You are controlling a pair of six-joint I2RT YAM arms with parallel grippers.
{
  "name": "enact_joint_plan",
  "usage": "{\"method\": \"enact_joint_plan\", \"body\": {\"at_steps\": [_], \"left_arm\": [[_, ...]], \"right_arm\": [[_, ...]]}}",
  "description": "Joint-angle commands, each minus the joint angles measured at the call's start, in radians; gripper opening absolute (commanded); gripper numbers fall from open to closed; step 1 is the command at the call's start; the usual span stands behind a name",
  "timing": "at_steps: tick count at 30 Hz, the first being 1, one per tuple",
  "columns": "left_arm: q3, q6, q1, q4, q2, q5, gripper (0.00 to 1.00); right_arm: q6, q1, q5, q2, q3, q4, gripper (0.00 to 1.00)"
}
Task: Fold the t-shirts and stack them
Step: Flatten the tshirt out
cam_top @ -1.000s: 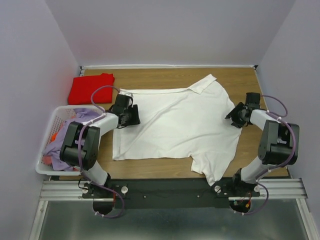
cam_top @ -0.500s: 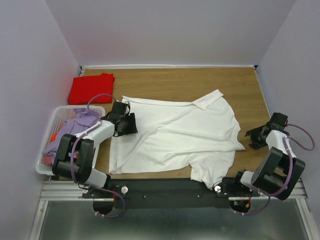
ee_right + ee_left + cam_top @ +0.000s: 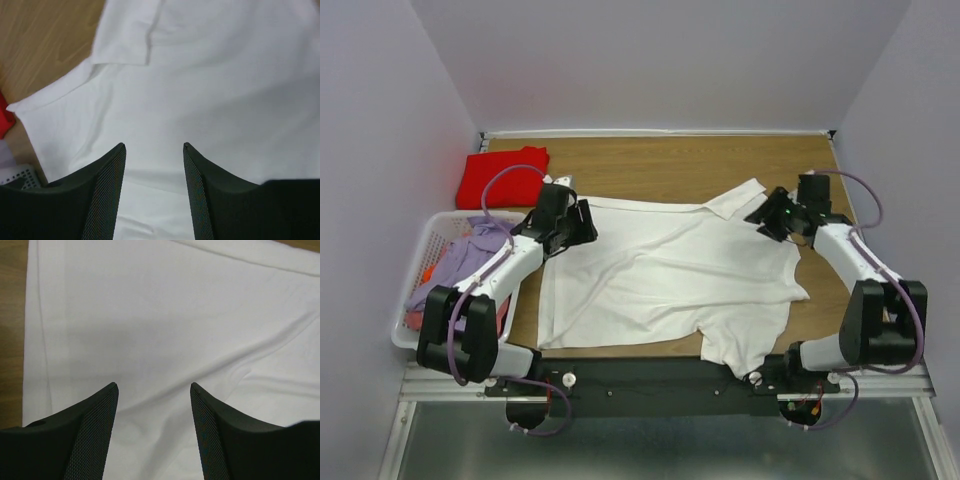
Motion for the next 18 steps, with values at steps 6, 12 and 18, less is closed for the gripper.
{"method": "enact_joint_plan", "body": {"at_steps": [6,12,18], "left_arm": [[0.119,0.054,-0.097,0.130,0.146,0.007,0.65],[0.229,0.077,-0.152,0.138,0.311,0.027,0.53],[0.324,0.095,-0.211,0.118,0.437,0.014,0.48]], "right_arm": [[0.092,0.318,0.106,0.338,0.250,0.233,0.51],[0.138,0.391,0.118,0.532,0.398,0.277,0.42],[0.180,0.408,0.137,0.645,0.468,0.281,0.38]]}}
